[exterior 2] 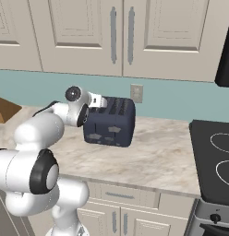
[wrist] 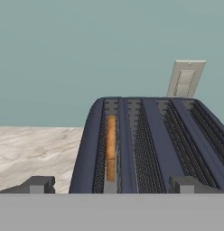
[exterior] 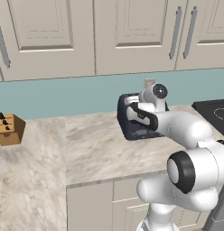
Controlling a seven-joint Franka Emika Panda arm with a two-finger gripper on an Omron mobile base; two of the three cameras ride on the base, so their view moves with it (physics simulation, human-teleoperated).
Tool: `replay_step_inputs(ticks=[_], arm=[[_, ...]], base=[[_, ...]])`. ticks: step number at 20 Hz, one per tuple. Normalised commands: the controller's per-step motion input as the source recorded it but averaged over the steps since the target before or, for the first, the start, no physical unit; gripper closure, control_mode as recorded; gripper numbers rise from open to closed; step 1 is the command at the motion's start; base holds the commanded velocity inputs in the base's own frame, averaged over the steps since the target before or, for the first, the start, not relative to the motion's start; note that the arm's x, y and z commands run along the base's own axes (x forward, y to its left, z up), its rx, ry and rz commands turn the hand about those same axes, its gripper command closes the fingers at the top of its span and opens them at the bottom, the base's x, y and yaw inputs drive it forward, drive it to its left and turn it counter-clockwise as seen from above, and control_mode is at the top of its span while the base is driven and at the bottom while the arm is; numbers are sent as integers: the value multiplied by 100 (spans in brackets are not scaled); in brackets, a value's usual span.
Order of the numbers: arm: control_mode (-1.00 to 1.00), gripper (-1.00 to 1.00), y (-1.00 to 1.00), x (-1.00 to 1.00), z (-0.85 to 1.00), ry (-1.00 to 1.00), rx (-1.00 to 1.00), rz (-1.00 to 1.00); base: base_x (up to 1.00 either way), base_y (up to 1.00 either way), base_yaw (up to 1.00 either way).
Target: Start the toaster. Once the lever pops up, take the bread to the plate on the dining counter.
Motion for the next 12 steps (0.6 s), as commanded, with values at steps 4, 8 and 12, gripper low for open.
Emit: replay_step_inputs(ticks=[4, 8, 12], arm=[[-100, -100, 0, 0, 0, 0, 0, 0], [-100, -100, 0, 0, 0, 0, 0, 0], [-100, -100, 0, 0, 0, 0, 0, 0]], base=[[0, 0, 0], [0, 0, 0], [0, 0, 0]])
